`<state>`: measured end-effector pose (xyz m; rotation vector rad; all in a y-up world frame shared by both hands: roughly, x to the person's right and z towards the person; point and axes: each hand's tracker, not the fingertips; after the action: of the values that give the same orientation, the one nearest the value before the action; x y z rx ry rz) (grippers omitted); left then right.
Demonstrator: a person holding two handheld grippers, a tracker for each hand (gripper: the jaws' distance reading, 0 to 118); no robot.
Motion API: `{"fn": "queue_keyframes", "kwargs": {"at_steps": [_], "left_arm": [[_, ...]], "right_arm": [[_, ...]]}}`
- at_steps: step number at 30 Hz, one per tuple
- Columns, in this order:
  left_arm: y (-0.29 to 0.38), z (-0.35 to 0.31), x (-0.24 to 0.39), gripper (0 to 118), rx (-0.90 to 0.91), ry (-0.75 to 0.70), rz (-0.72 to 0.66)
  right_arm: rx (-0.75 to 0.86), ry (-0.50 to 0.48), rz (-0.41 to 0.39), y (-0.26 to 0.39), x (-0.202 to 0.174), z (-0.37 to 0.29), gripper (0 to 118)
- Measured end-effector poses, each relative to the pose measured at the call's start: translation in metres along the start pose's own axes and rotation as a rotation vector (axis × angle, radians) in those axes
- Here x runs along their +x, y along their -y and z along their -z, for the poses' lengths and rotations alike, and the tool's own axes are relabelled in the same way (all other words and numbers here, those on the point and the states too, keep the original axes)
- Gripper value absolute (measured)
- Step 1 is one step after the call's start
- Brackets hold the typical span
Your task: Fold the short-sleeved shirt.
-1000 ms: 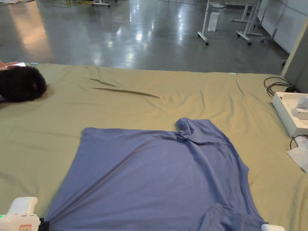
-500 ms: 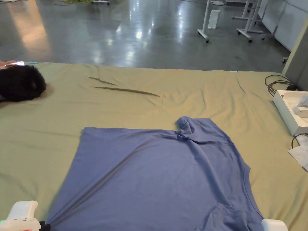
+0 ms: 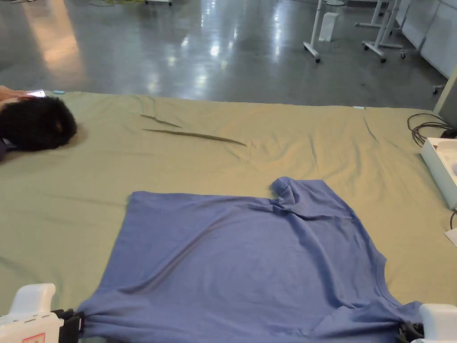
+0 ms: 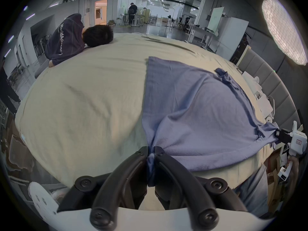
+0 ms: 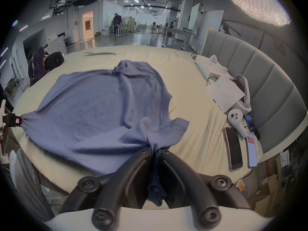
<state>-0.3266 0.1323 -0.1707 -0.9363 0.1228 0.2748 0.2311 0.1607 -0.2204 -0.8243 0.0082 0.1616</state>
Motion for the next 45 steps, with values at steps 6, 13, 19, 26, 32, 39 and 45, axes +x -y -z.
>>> {"fn": "queue_keyframes", "kwargs": {"at_steps": [6, 13, 19, 26, 32, 39, 45], "left_arm": [[-0.043, 0.017, 0.003, 6, 0.047, 0.029, -0.047], [-0.106, 0.066, 0.02, 6, 0.016, 0.013, -0.055], [-0.134, 0.118, 0.018, 6, -0.074, 0.004, -0.115], [-0.132, 0.139, 0.02, 11, -0.131, -0.002, -0.128], [-0.132, 0.122, 0.013, 40, -0.049, 0.004, -0.123], [-0.116, 0.058, 0.04, 60, 0.25, 0.047, -0.019], [-0.082, 0.005, 0.076, 54, 0.489, -0.018, 0.139]], "right_arm": [[0.028, 0.006, 0.034, -0.043, 0.004, 0.023, 6], [0.002, -0.023, 0.09, -0.1, 0.005, 0.091, 6], [-0.102, -0.028, 0.067, -0.119, -0.006, 0.163, 6], [-0.16, -0.033, 0.048, -0.113, -0.007, 0.199, 11], [-0.035, -0.038, 0.063, -0.118, -0.006, 0.167, 38], [0.322, -0.067, 0.151, -0.122, -0.017, 0.082, 79], [0.586, -0.047, 0.18, -0.103, -0.044, 0.012, 77]]}}
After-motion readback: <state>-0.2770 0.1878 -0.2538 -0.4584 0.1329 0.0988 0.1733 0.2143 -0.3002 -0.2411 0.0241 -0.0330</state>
